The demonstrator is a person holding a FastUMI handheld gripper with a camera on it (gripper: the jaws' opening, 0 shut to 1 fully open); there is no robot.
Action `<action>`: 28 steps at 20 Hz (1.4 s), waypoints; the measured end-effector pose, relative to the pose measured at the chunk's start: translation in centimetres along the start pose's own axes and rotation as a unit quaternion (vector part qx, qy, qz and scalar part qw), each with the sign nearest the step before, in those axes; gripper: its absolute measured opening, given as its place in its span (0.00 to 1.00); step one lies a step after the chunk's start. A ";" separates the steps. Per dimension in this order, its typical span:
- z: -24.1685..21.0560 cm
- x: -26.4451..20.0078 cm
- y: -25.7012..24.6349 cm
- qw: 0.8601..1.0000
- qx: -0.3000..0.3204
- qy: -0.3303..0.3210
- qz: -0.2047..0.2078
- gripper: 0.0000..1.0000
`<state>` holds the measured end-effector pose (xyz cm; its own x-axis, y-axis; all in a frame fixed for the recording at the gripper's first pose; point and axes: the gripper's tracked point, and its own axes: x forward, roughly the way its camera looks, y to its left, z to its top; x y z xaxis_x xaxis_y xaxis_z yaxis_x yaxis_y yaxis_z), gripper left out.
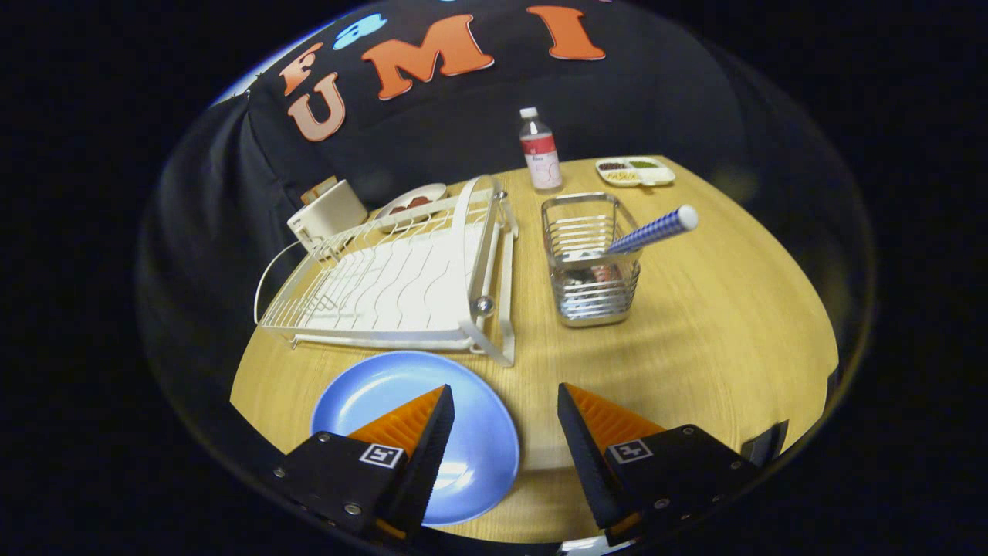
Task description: Take the plate from the dish rack, then take the spoon from the basket and place it into the plate.
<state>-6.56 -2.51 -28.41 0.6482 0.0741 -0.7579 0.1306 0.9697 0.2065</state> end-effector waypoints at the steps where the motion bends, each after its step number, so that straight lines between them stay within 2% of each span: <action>1: 1.2 -0.1 -1.2 0.999 -0.012 -0.029 -0.015 0.82; 6: 7.2 -1.5 -4.7 0.985 -0.041 -0.158 -0.050 0.87; 10: 10.2 -0.5 -7.2 0.974 -0.035 -0.212 -0.076 0.87; 13: 11.1 0.6 -7.6 0.969 -0.032 -0.232 -0.079 0.86; 15: 11.4 1.6 -7.2 0.969 -0.019 -0.238 -0.064 0.79; 17: 11.4 2.4 -6.9 0.969 -0.007 -0.239 -0.059 0.66; 18: 11.5 2.7 -6.7 0.969 -0.005 -0.240 -0.056 0.56; 21: 11.4 3.1 -6.4 0.969 0.001 -0.240 -0.062 0.37; 22: 11.4 3.2 -6.4 0.969 0.004 -0.241 -0.063 0.28; 23: 11.5 3.1 -5.9 0.969 0.013 -0.241 -0.051 0.22; 24: 11.6 3.2 -5.3 0.970 0.025 -0.239 -0.040 0.18; 28: 12.7 2.8 -5.1 0.973 0.065 -0.220 -0.023 0.13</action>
<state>4.18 -10.21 -23.73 0.8938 -0.1028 -0.4365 0.2424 0.9297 0.2774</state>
